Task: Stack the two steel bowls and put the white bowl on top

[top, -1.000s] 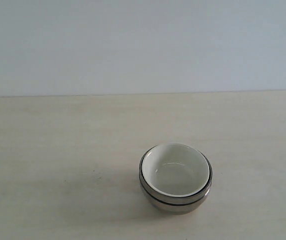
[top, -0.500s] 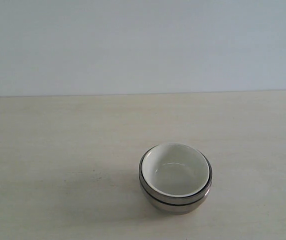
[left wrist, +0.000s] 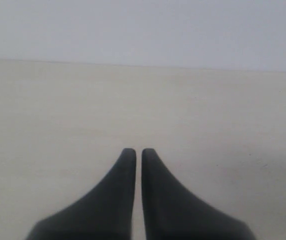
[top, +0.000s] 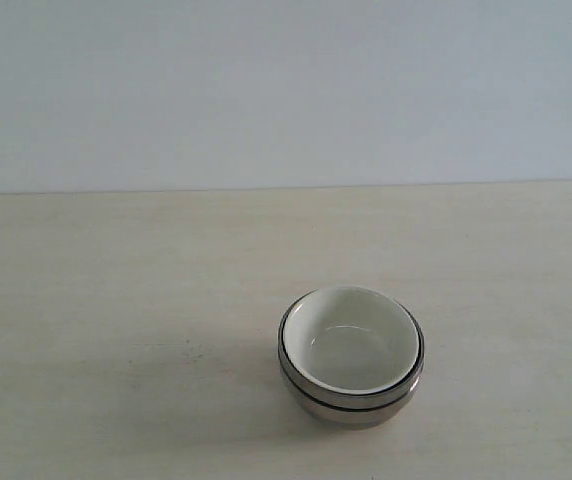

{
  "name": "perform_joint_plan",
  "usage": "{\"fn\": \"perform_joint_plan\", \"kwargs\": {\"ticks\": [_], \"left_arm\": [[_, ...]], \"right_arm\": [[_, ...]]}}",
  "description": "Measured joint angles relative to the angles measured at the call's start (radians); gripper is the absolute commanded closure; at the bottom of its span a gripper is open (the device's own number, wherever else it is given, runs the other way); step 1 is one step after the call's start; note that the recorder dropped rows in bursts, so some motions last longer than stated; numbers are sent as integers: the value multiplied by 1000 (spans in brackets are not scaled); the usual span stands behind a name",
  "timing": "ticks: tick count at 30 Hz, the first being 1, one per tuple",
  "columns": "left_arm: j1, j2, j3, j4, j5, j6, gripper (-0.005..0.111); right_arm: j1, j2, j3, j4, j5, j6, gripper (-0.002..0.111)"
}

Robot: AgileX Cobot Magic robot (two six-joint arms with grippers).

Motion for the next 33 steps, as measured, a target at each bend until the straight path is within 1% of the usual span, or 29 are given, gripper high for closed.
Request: {"fn": "perform_joint_plan", "kwargs": {"ticks": [20,22,28,33], "left_arm": [[0,0,0,0,0,0,103],[0,0,0,0,0,0,103],[0,0,0,0,0,0,103],[0,0,0,0,0,0,103]], "right_arm": [[0,0,0,0,-19,0,108],[0,0,0,0,-78,0,108],[0,0,41,0,-409,0,108],[0,0,102,0,-603,0,108]]}}
